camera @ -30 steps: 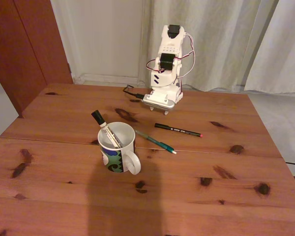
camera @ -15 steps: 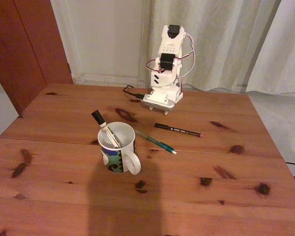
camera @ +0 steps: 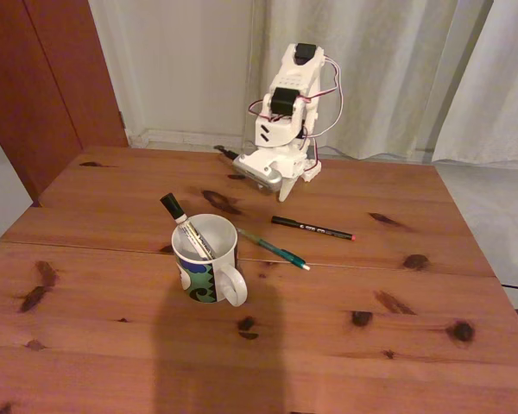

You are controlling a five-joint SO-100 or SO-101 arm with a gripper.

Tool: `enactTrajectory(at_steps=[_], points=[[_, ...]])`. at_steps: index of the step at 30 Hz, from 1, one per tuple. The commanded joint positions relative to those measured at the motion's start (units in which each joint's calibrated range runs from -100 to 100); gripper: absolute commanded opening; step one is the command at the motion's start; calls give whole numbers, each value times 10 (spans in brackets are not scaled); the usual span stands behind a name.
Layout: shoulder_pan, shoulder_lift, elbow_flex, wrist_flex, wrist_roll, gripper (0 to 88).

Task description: Clean up the desk and place the pens and markers into the cup

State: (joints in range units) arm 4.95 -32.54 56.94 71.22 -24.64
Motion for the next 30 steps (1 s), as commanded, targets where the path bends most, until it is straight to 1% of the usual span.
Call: enactTrajectory(at_steps=[1,4,11,13,21,30], points=[[-13,14,-37,-5,-54,246],[-29,44,-61,-10,-95,246],[-60,121,-131,-18,-211,246],[-61,143,-140,-17,-232,246],[-61,198,-165,-18,-275,246],[-53,228,-165,-18,-278,246]])
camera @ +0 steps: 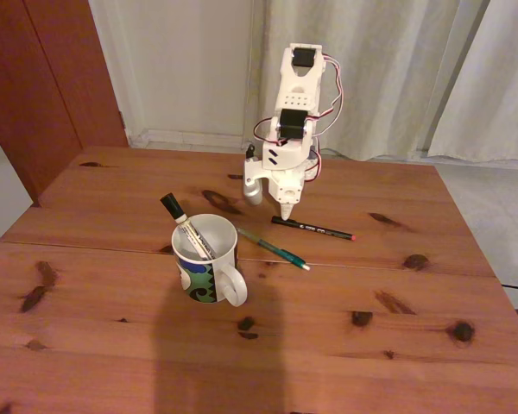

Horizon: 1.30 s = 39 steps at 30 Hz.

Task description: Clean up the desk and place the pens and markers into the cup

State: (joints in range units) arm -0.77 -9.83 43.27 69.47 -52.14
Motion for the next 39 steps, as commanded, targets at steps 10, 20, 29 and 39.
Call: enactTrajectory(at_steps=[10,20,29,39], points=[[-54,4,-21,-112,-78,246],[-79,-2,27,-115,-82,246],[-98,-4,52,-110,-83,250],[-97,-4,106,-115,-83,245]])
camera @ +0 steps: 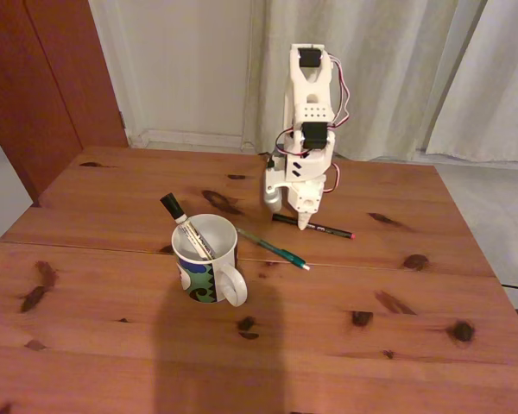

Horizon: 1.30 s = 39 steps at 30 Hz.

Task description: Clean up the desk and place the pens and markers into the cup

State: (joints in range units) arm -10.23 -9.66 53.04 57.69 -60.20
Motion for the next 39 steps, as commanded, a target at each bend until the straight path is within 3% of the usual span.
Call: enactTrajectory(at_steps=[1,6,10,11,18,39], points=[[-3,-6,10,3,-2,245],[1,-6,12,3,-2,225],[2,-6,12,3,-3,15],[2,-6,12,3,-3,0],[17,-21,0,3,1,8],[111,-295,-42,3,20,9]])
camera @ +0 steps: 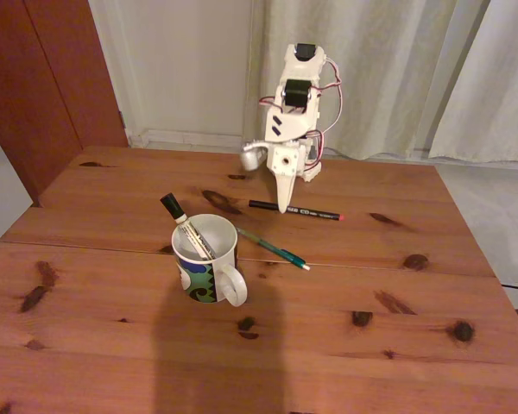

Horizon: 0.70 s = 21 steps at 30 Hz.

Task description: Clean up the desk and place the pens and markers into the cup

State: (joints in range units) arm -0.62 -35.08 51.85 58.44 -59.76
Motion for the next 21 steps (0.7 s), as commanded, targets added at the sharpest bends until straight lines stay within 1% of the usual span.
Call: enactTrajectory(at_steps=[1,4,6,13,18,21], points=[[22,-50,-30,-4,23,9],[50,-80,-31,-4,55,9],[72,-92,-38,-4,86,9],[135,-94,-102,-5,171,9],[156,-43,-163,-5,231,9],[164,5,-209,-5,259,9]])
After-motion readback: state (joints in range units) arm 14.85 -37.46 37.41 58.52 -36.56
